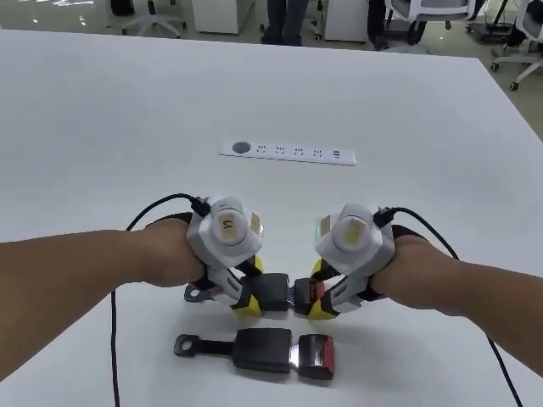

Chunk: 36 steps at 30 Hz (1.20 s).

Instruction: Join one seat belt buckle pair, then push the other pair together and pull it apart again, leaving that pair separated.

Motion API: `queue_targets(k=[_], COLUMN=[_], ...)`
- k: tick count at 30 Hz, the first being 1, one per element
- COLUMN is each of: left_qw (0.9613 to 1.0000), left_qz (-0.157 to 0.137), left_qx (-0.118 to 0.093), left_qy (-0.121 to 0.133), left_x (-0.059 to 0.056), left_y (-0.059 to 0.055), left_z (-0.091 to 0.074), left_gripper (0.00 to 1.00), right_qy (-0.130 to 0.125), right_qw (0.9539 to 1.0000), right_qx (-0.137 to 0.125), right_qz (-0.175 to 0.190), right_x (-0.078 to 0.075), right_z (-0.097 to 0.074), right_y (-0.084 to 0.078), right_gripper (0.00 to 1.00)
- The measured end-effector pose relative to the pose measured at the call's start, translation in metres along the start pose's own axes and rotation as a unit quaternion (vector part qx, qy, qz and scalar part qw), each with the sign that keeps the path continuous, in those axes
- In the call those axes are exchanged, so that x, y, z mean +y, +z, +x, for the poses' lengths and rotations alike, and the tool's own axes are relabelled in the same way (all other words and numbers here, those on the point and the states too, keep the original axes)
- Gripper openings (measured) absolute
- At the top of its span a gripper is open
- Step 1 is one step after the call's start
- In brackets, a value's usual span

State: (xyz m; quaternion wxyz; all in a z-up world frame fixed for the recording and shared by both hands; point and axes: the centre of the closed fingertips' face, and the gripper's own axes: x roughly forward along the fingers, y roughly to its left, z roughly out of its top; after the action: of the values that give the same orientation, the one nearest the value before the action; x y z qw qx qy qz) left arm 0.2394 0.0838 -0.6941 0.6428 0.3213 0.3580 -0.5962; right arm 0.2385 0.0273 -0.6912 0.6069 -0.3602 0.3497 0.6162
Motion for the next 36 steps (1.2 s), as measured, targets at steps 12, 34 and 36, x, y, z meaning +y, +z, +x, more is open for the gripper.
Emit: queue_targets(k=[12, 34, 36], left_qw=[1.0, 1.0, 1.0], left_qz=[-0.004, -0.008, -0.008], left_qx=[0.002, 0.004, 0.003], left_qy=[0.002, 0.003, 0.003], left_x=[-0.002, -0.003, -0.004], left_y=[0.001, 0.0, 0.001], left_z=[-0.001, -0.001, -0.001], left_gripper=[0.32, 0.34, 0.34], right_qy=[-0.005, -0.015, -0.018], right_qw=[1.0, 0.9997, 0.9997], right_qx=[-0.002, -0.019, -0.018], right_qz=[-0.001, -0.001, 0.005], right_x=[-0.001, -0.001, -0.001], right_z=[-0.001, -0.011, -0.017], right_y=[-0.001, -0.024, -0.03], right_gripper=[0.3, 0.32, 0.32])
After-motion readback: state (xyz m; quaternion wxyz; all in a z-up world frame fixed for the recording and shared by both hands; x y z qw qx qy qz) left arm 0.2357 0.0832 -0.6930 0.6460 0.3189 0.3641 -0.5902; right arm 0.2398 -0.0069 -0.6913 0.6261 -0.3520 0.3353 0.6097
